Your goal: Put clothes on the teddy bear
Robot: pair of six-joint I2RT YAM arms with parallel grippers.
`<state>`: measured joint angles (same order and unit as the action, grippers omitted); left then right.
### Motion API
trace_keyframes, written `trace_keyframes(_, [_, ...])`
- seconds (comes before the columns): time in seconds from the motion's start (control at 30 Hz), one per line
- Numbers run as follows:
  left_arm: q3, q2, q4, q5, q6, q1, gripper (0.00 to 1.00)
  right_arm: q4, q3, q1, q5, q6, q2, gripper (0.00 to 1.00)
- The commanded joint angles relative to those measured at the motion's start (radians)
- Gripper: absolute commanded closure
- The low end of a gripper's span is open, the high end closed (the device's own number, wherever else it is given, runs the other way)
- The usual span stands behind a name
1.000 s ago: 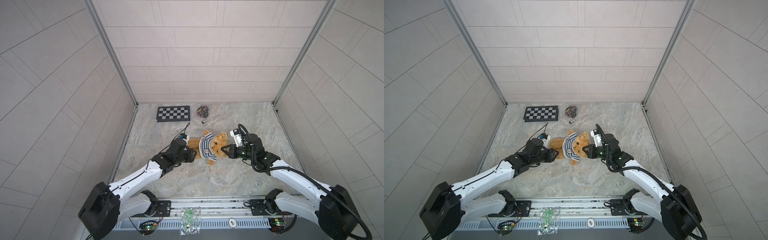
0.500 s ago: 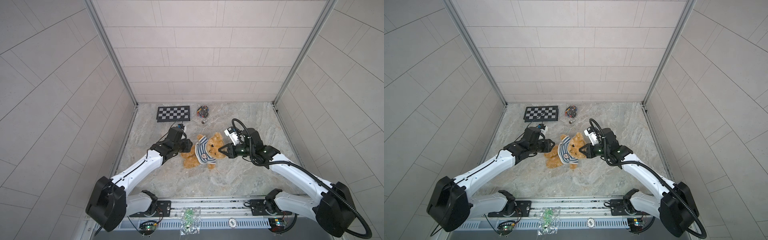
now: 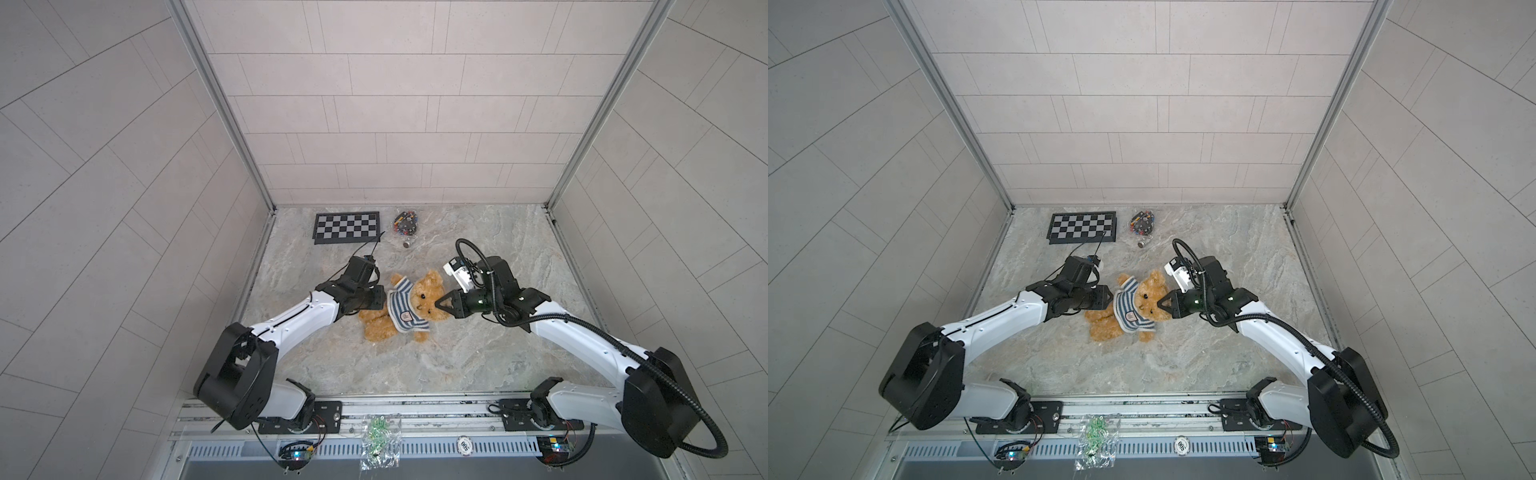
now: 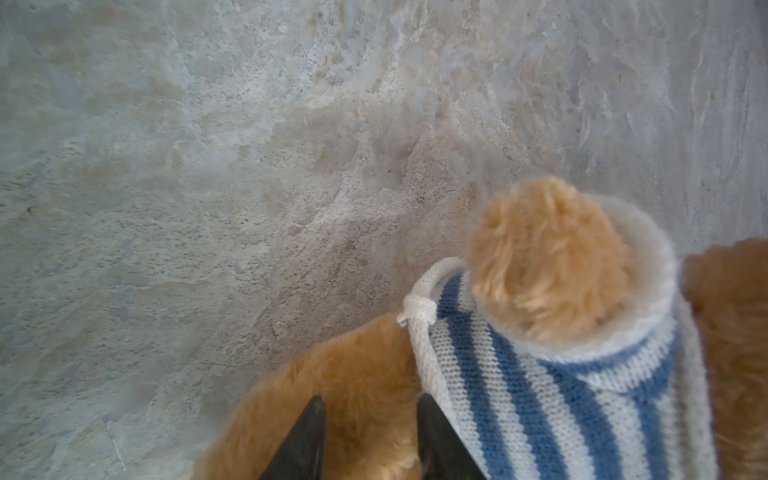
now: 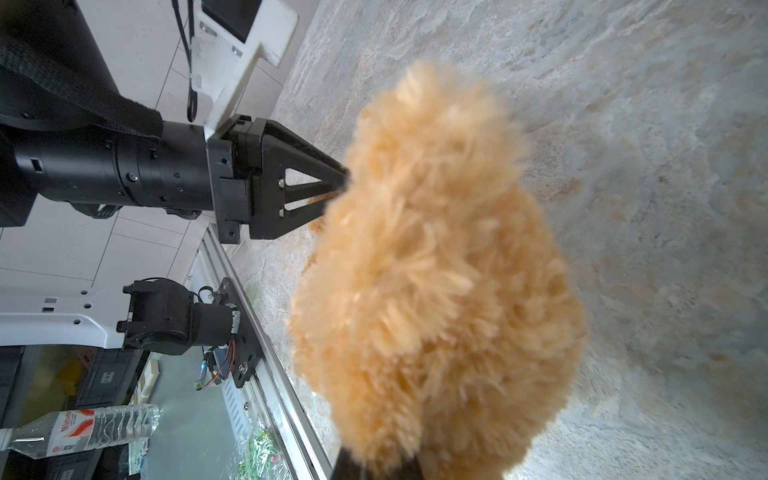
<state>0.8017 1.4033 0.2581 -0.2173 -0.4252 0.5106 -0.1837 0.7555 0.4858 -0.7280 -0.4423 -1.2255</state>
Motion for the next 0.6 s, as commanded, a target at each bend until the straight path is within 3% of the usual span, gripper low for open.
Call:
trace_keyframes(0.0, [-0.005, -0.002, -0.002, 0.005, 0.026, -0.001, 0.60, 0.003, 0.021, -0.004, -0.006, 0.030, -0.010, 0.97])
trace_keyframes(0.57, [-0.031, 0.010, -0.014, -0.005, 0.031, -0.001, 0.61, -0.026, 0.044, -0.025, 0.013, 0.071, -0.047, 0.87])
